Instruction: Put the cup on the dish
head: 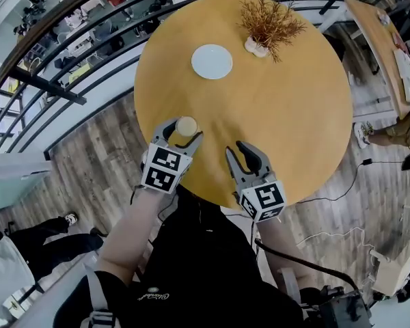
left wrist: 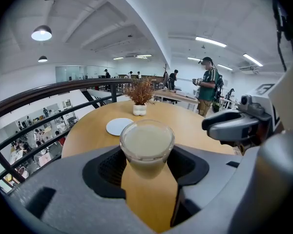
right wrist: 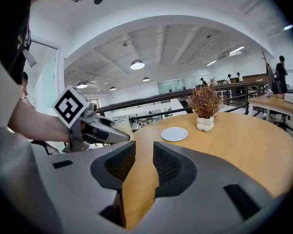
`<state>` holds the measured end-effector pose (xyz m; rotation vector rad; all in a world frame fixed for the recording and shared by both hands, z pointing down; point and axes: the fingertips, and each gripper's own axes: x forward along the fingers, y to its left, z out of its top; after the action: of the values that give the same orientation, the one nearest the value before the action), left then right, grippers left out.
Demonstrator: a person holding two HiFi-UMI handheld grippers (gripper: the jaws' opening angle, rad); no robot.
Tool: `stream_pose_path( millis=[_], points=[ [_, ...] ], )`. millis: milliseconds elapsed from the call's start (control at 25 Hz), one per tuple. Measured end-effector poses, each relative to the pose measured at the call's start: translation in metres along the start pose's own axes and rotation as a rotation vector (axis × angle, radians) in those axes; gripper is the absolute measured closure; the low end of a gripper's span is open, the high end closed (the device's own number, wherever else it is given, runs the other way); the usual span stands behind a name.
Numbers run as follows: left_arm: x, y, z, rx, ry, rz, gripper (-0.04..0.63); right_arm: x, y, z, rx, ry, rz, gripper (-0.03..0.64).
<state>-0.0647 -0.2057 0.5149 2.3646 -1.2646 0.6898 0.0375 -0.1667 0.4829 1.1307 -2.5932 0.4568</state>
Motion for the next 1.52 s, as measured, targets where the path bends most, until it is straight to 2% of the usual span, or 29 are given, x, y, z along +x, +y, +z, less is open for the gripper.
stream_pose_path(
  millis=[240,720,1120,1520],
  points=[
    [0.052,0.037,0.029,0.011,-0.027,0.023,0.335,-0.002,-0.014,-0.014,0.017,0.027,-0.036,0.507],
    [0.152,0.081,0.053,0.042,0.003,0.048,0.336,0.014,-0.048,-0.027,0.053,0.040,-0.086,0.506],
    [0.198,0.116,0.072,0.045,0.005,0.064,0.336,0.054,-0.057,-0.022,0.043,0.030,-0.073,0.506],
    [0.232,0.124,0.080,0.057,0.019,0.053,0.336,0.068,-0.063,-0.027,0.055,0.036,-0.078,0.506]
  ],
)
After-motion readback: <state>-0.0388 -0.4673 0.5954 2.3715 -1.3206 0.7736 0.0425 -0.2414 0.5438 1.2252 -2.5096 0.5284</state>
